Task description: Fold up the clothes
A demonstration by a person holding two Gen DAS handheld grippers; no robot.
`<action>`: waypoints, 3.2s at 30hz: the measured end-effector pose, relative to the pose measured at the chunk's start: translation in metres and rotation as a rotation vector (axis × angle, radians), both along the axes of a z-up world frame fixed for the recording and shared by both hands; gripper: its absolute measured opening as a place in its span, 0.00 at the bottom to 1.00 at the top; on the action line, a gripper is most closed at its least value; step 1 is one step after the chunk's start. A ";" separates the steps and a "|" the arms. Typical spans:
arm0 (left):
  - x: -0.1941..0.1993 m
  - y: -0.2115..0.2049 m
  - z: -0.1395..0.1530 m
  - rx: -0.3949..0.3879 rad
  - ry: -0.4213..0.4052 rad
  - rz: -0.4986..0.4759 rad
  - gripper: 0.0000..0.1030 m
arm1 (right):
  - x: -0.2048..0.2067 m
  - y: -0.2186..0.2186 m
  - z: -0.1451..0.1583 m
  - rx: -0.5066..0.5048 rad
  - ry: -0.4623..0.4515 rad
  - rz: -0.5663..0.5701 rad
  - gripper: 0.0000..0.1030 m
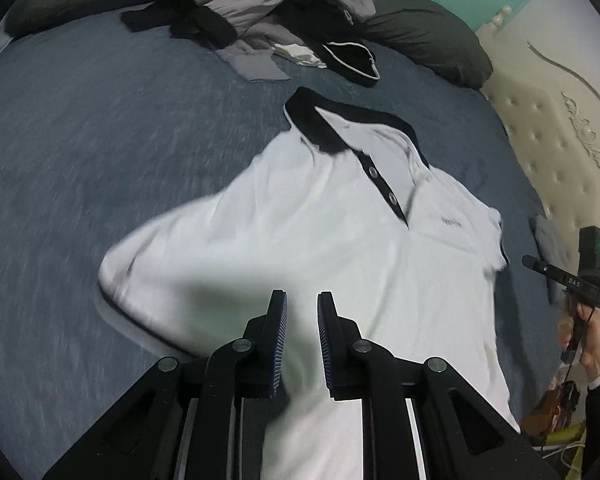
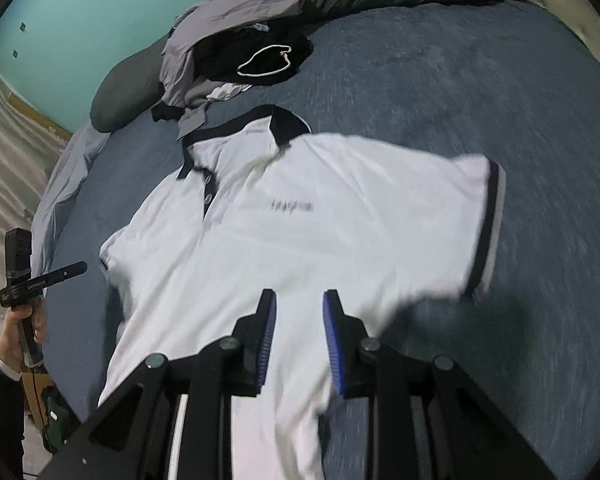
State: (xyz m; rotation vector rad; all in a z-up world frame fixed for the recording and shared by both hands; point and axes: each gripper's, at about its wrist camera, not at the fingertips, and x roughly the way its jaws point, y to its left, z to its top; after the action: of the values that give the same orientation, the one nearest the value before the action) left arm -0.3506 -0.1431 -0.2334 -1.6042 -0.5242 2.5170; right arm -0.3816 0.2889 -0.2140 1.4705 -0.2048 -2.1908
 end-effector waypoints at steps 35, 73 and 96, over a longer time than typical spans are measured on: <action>-0.243 0.007 -0.049 -0.077 0.002 0.046 0.32 | -0.224 -0.159 -0.061 0.196 0.135 0.113 0.50; -0.312 -0.010 -0.038 -0.206 0.026 0.106 0.06 | -0.301 -0.202 -0.030 0.296 0.293 0.006 0.04; -0.283 -0.038 -0.032 -0.007 0.090 0.159 0.56 | -0.295 -0.174 -0.070 0.046 0.175 -0.012 0.60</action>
State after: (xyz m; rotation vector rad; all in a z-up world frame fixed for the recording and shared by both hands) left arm -0.6333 -0.1816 -0.2650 -1.4987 -0.6568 2.6927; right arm -0.6766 0.1149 -0.2842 1.2954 -0.1046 -2.3328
